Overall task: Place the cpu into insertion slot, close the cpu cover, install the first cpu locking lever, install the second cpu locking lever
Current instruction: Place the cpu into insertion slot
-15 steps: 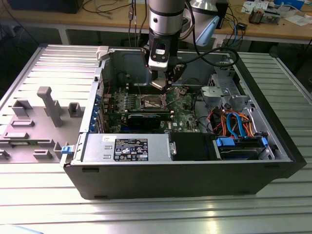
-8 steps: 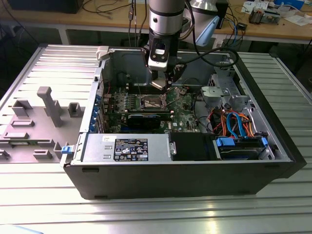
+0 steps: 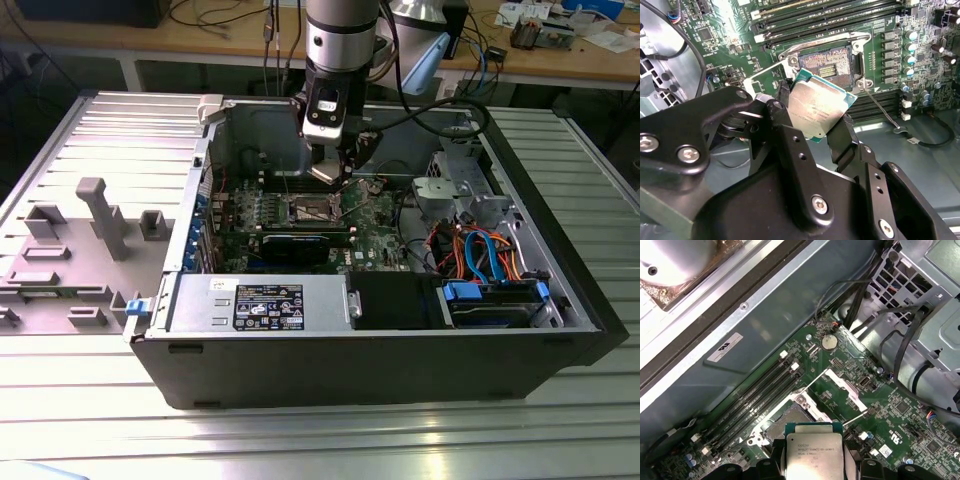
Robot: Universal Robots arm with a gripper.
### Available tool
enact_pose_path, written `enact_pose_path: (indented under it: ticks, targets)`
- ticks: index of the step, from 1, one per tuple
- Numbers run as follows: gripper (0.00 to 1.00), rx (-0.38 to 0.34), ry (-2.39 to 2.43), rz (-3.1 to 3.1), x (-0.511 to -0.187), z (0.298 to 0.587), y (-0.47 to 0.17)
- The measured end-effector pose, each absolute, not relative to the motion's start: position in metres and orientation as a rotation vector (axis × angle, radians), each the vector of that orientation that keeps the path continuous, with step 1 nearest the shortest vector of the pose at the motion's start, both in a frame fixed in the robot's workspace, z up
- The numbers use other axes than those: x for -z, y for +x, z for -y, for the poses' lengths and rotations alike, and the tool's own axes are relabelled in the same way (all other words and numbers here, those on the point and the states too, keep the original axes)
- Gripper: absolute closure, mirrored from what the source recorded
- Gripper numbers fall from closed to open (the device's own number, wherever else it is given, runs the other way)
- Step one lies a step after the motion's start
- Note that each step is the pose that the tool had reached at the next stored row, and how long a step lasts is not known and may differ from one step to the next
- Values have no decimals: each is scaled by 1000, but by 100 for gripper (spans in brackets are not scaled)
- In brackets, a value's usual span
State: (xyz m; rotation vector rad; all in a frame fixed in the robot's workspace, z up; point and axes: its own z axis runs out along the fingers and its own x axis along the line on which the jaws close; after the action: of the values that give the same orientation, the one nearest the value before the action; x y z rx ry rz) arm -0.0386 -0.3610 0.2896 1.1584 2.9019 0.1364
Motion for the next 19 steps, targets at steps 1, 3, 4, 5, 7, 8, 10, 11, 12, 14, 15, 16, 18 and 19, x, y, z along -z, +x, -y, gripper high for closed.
enact_pose_path:
  ticks: [1, 3, 4, 5, 7, 8, 10, 11, 12, 14, 15, 16, 18, 19]
  targets:
    - [45, -136, 1160, -2901, -290, 361, -39]
    - [45, -136, 1166, -2899, -290, 361, -39]
    - [45, -136, 1169, -2897, -290, 361, -39]
    - [45, -136, 1171, -2897, -290, 361, -39]
    - [45, -136, 1175, -2895, -290, 361, -39]
    - [45, -136, 1178, -2893, -290, 361, -39]
    - [45, -136, 1181, -2892, -290, 361, -39]
    - [45, -136, 1183, -2891, -290, 361, -39]
    - [45, -136, 1184, -2891, -290, 361, -39]
    - [45, -136, 1187, -2890, -290, 361, -39]
    - [45, -136, 1188, -2889, -290, 361, -39]
    - [45, -136, 1190, -2888, -290, 361, -39]
    - [45, -136, 1193, -2887, -290, 361, -39]
    - [45, -136, 1196, -2886, -290, 361, -39]
